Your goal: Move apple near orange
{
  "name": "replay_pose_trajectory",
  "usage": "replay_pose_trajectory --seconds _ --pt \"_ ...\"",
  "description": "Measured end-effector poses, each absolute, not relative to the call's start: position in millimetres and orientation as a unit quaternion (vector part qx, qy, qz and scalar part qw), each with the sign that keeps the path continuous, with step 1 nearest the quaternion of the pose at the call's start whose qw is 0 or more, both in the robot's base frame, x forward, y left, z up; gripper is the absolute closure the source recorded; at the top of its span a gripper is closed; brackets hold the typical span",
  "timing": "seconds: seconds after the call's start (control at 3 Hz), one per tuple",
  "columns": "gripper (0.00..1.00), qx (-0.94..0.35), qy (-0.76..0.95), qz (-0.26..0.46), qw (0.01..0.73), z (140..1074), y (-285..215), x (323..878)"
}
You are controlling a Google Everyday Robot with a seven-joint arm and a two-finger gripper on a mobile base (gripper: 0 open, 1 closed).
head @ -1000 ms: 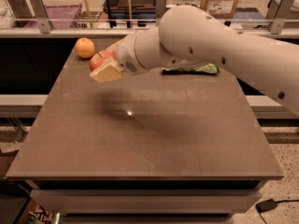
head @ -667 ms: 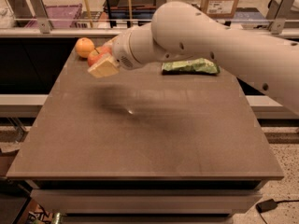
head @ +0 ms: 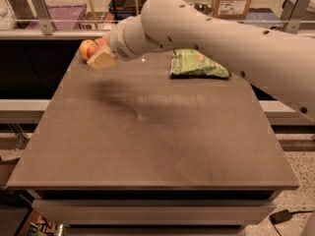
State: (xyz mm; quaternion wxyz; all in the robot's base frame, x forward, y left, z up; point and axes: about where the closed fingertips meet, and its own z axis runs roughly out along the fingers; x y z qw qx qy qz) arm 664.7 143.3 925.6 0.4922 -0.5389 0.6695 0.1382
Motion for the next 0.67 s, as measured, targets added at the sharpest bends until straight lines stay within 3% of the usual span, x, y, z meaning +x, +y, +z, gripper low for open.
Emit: replay_pose_trajectory --seconds 0.67 --pt "1.0 -0.533 0.669 0.132 0.5 916 154 697"
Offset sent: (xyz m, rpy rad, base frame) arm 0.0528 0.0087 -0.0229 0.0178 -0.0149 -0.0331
